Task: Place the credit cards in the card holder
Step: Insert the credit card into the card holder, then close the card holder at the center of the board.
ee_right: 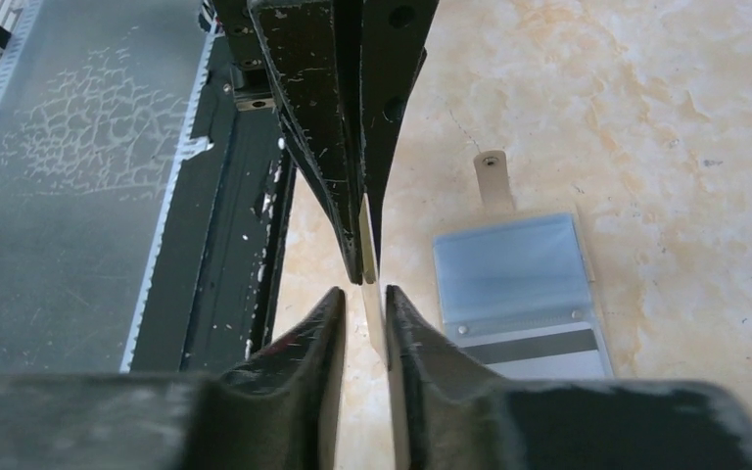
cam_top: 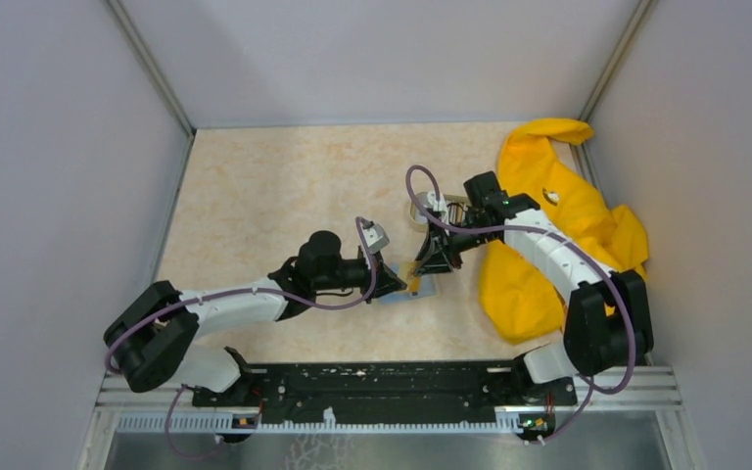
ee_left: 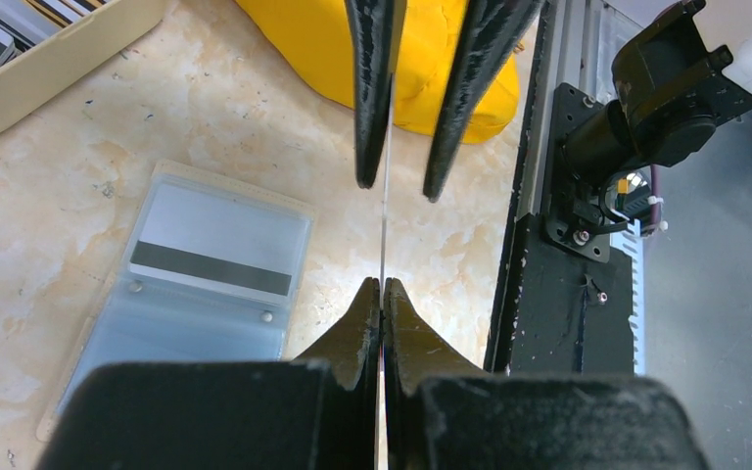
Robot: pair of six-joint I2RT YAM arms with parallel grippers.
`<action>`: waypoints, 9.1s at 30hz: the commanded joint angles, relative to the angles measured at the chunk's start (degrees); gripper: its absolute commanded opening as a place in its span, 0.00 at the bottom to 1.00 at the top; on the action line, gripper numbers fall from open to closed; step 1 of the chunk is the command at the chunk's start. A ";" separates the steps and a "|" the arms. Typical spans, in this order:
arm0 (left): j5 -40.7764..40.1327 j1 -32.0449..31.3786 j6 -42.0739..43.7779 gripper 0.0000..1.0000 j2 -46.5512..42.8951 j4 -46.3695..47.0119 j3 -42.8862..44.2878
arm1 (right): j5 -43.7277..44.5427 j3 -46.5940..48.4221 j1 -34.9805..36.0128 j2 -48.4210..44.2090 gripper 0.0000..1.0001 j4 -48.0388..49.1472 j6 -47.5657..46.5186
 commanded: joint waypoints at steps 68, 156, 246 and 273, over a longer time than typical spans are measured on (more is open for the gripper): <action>-40.47 0.06 -21.58 0.31 3.30 -16.92 -4.45 | 21.88 1.40 0.23 25.43 0.00 19.54 45.62; -15.13 6.98 -23.92 0.30 -2.56 -10.31 -3.97 | 23.80 27.39 3.72 45.34 0.22 -4.29 39.74; -43.90 -6.41 -8.25 0.79 -12.35 -9.30 -6.48 | 21.53 -1.75 0.03 -6.34 0.31 17.01 6.99; -30.60 4.74 -21.95 0.00 0.66 -18.97 1.03 | 39.84 -12.73 3.90 6.02 0.08 18.82 -10.24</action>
